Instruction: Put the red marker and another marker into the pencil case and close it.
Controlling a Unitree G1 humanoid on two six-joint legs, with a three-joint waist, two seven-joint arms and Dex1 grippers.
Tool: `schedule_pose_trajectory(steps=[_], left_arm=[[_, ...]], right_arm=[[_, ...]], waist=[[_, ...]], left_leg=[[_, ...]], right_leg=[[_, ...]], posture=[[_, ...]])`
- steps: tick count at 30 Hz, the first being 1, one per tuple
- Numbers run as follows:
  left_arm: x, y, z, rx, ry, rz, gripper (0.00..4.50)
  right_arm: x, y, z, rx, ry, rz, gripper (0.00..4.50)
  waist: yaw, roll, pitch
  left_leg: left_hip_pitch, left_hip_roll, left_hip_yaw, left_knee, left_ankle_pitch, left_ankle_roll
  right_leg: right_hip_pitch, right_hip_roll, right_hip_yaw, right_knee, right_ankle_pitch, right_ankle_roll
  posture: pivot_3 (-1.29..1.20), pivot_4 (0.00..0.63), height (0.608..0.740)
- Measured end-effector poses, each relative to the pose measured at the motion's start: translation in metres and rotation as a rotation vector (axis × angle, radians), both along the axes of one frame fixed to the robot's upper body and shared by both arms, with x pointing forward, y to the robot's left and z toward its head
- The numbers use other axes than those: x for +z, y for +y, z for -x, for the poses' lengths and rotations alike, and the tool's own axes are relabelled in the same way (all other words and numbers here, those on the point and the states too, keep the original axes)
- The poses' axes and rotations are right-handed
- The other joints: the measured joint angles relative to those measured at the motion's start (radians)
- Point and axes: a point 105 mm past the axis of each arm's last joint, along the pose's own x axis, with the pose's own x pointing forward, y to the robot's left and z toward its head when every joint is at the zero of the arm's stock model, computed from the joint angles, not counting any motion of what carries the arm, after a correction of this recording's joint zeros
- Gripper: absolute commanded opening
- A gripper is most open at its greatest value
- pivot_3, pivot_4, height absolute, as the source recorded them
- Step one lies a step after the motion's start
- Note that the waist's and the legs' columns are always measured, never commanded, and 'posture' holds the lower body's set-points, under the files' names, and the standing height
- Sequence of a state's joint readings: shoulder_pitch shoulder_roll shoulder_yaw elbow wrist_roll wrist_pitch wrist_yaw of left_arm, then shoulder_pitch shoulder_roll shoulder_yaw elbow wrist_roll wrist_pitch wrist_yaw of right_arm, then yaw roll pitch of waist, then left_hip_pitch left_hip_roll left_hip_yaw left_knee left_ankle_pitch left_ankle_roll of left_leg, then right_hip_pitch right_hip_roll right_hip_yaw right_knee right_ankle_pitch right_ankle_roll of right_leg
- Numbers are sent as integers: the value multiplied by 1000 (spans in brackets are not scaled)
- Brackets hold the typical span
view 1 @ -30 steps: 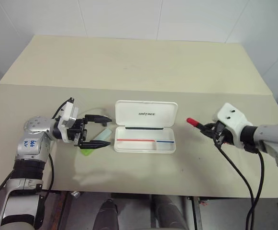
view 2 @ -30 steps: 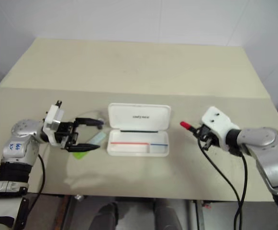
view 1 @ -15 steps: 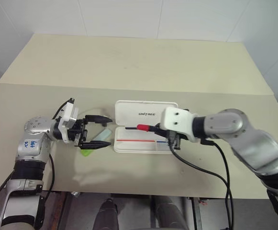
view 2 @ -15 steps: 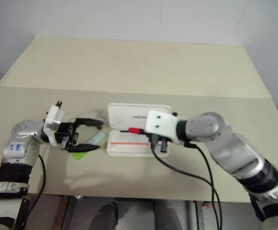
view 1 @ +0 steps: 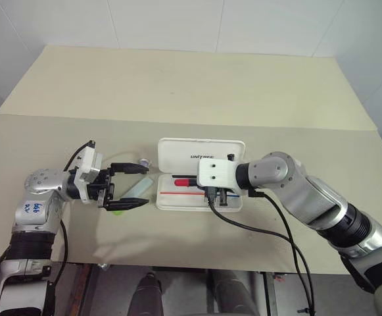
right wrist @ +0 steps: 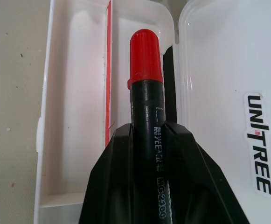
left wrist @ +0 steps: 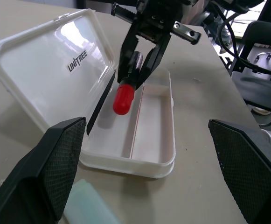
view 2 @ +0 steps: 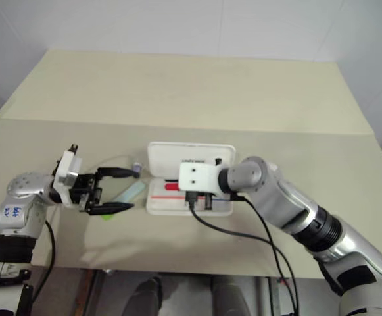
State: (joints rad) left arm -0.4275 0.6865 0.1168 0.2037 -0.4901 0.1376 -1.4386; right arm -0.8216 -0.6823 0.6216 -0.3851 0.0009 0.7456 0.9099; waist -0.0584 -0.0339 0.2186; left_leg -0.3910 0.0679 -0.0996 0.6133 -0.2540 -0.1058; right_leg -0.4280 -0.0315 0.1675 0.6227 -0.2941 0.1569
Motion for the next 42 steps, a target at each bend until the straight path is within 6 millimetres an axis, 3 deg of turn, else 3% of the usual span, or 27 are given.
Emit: schedule_pose_trajectory(steps=[7,8,14,20,26,28,29,34,38,42], left_arm=[[0,0,1,7,10,4,4500],[1,-1,1,6,5,6,4500],[3,6,6,105,12,14,4500],[3,15,6,287,45,39,4500],[5,51,9,547,82,64,4500],[9,66,11,613,78,51,4500],[11,75,13,647,77,39,4500],[18,104,21,758,72,9,4500],[9,107,25,783,127,17,4500],[-1,89,30,727,188,31,4500]], right_arm=[[2,7,3,31,9,-16,4410],[3,7,3,29,8,-21,4479],[30,2,16,61,47,-219,4479],[32,-19,40,110,147,-393,4479],[31,-58,54,95,184,-472,4479],[31,-62,54,89,180,-487,4479],[30,-64,54,84,181,-493,4479],[31,-62,56,104,166,-529,4479],[27,-63,56,90,162,-546,4479],[28,-63,55,81,147,-559,4479]], waist=[[0,0,0],[0,0,0],[0,0,0],[4,0,0],[0,-1,0],[-5,-1,0],[-6,-1,0],[-5,-1,0],[3,-2,-1],[2,-2,-1]], left_leg=[[0,0,0,0,0,0],[0,0,0,0,0,0],[0,0,0,-1,0,0],[0,0,0,0,0,0],[2,1,1,0,0,1],[3,1,2,0,0,1],[3,1,3,0,0,0],[3,1,4,1,0,0],[2,1,3,1,0,0],[2,1,4,0,-1,-1]], right_leg=[[0,0,0,0,0,0],[0,0,0,0,0,0],[0,0,0,0,0,0],[1,0,0,-1,0,0],[2,0,0,-2,-1,-3],[2,0,0,-2,-3,-6],[2,0,1,-2,-9,-17],[2,0,2,-2,-9,-17],[2,0,2,-3,-9,-17],[2,0,2,-3,-8,-17]], posture=[[0,150,740],[0,150,740],[0,150,740],[0,150,740],[0,150,740],[0,150,740],[0,150,740],[0,150,740],[0,150,740],[0,150,740]])
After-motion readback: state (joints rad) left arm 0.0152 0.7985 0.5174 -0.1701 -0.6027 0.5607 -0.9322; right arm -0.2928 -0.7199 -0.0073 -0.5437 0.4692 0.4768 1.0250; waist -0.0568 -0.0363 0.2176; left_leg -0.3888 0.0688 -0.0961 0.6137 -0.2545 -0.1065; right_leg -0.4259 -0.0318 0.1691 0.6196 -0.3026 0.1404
